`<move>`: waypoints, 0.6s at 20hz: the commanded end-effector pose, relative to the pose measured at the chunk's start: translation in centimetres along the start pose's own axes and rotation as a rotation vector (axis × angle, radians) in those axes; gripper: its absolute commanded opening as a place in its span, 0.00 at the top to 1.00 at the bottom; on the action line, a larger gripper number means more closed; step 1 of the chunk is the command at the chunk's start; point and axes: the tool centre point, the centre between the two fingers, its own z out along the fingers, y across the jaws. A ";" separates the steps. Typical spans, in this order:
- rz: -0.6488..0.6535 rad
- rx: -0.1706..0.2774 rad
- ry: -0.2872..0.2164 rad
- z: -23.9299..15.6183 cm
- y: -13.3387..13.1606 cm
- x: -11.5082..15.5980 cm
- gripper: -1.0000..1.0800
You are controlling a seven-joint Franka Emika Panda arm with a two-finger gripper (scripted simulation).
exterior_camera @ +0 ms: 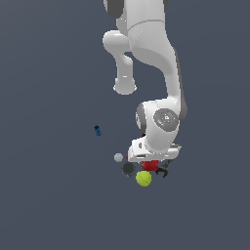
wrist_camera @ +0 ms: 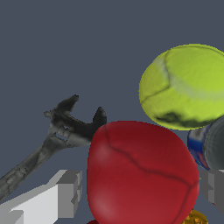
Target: Pick up a designated object from a clutter of objects.
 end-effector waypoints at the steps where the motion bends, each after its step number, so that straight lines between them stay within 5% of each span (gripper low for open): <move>1: 0.000 0.000 0.002 0.7 0.0 0.1 0.04; 4: 0.000 0.000 0.002 0.9 0.0 0.2 0.04; 5: 0.000 0.000 0.002 0.9 0.0 0.2 1.00; 12: 0.000 0.000 0.002 0.9 0.0 0.2 1.00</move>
